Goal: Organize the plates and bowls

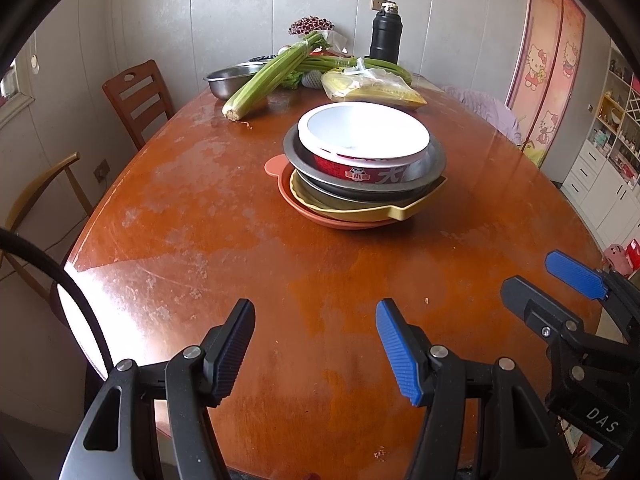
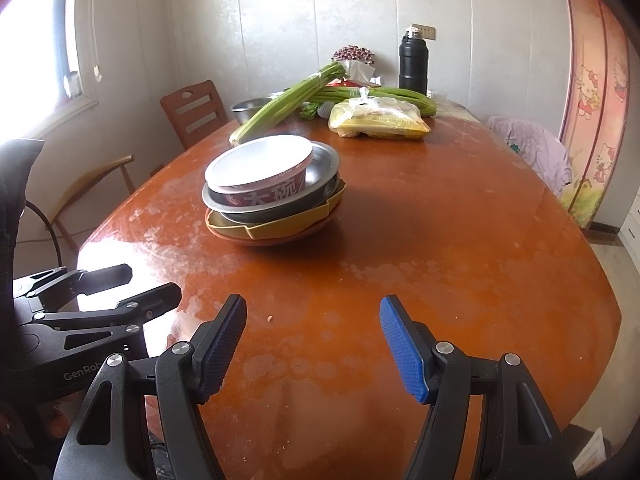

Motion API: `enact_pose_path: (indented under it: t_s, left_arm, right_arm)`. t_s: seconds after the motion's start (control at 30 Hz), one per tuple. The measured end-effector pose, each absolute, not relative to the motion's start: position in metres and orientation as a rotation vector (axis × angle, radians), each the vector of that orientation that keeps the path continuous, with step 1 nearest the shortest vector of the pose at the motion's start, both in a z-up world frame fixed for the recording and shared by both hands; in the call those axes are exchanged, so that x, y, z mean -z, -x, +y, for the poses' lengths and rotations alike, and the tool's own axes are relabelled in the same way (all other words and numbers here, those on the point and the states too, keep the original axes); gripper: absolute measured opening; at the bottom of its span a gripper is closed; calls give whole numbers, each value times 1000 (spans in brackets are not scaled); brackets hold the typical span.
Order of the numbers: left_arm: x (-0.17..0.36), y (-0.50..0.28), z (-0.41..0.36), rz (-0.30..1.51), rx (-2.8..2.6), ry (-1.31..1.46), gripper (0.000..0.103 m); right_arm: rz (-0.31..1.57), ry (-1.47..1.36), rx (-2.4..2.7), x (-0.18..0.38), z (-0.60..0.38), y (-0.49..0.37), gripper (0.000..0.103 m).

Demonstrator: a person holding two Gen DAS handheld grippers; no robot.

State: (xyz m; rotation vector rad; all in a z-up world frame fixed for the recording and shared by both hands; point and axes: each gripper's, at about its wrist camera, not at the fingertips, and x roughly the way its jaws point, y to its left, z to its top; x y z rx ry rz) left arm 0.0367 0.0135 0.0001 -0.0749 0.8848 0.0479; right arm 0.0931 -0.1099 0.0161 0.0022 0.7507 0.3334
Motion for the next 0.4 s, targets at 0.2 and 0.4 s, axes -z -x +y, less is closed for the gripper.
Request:
enact_pose_path:
  t_s: [0.2,0.4]
  left_arm:
    - [3,-39,19,887,-55,76,63]
    - [-4,-63,70,876,-95,85,65]
  right_arm:
    - [752,8,-320,-16,-110,-95,71]
    - [765,-9,-310,-19,-130,-109,71]
